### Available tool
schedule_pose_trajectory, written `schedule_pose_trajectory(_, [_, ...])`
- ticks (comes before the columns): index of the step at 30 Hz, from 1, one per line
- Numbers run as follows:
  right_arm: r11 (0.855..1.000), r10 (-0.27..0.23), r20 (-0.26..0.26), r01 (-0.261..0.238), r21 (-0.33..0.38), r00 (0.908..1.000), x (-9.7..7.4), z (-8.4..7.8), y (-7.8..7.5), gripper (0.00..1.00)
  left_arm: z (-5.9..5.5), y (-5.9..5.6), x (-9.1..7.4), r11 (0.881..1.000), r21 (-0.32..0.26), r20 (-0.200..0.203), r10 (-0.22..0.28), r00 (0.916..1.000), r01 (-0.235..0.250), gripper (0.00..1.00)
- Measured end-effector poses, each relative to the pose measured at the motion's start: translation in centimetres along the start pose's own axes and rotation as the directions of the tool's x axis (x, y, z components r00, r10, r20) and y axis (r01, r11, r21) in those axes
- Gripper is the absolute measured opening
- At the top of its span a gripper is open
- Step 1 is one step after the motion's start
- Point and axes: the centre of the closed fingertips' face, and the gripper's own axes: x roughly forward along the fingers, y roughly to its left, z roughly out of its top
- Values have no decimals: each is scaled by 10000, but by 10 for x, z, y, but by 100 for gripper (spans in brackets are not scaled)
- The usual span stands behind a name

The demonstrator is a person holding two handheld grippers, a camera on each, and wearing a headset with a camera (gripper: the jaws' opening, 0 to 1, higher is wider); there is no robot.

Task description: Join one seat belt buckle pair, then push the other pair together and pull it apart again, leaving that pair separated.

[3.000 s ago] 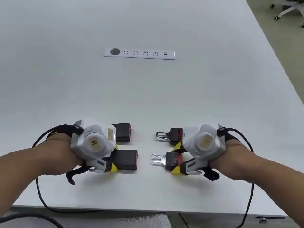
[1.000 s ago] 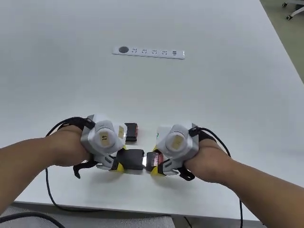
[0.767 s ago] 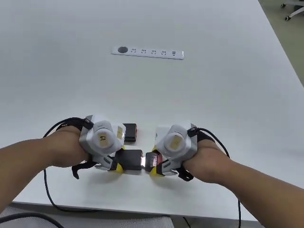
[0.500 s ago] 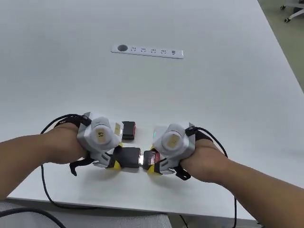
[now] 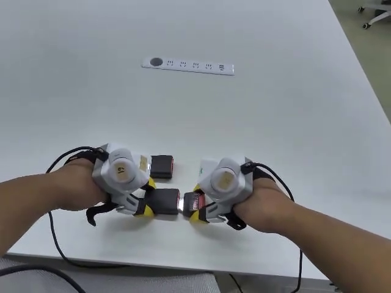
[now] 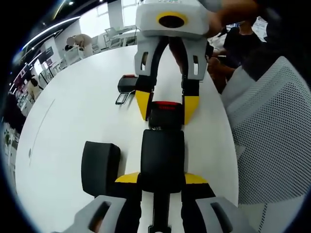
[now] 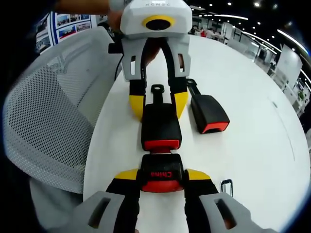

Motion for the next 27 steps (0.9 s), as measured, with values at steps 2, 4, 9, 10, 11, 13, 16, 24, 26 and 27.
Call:
schedule_pose_trajectory(2, [10000, -5, 21, 5, 7, 10000, 0, 0, 1, 31, -1, 1, 0, 10000, -11, 18, 2, 10000, -2, 31])
schedule_pose_trajectory(4, [10000, -14, 53, 14, 30, 10000, 0, -1, 0, 31, 0, 1, 0, 10000, -22, 33, 10, 10000, -10, 31])
schedule_pose_trajectory(9, [10000, 30, 92, -30, 64, 10000, 1, -1, 0, 32, 0, 0, 0, 10000, -13, 17, -14, 10000, 14, 31])
schedule_pose_trajectory(10, [9999, 35, 109, -36, 105, 9999, 1, -1, 0, 32, 0, 0, 0, 10000, -18, 26, -15, 10000, 15, 31])
schedule_pose_trajectory(11, [9999, 31, 119, -33, 159, 9999, 2, -1, 0, 32, 0, 0, 0, 10000, -19, 56, -14, 10000, 14, 31])
schedule_pose_trajectory(13, [9999, 26, 105, -28, 168, 9999, 2, -1, 0, 32, 0, 0, 0, 10000, -44, 110, -14, 9999, 14, 31])
schedule_pose_trajectory(16, [9999, 9, 101, -10, 118, 9999, 1, -2, 0, 33, 0, 0, 1, 9999, -127, 72, -30, 10000, 31, 32])
schedule_pose_trajectory(24, [9999, 100, -74, -100, 0, 9999, 2, -2, -1, 33, 4, -4, -1, 9999, 68, -362, -80, 9993, 83, 33])
schedule_pose_trajectory(26, [9999, 107, -77, -107, 19, 9999, 2, -2, -1, 33, 5, -4, -2, 10000, -23, -420, -44, 9991, 43, 33])
schedule_pose_trajectory(27, [9999, 108, -90, -108, 25, 9999, 2, -2, 0, 33, 4, -4, -2, 9999, -107, -443, -35, 9990, 30, 33])
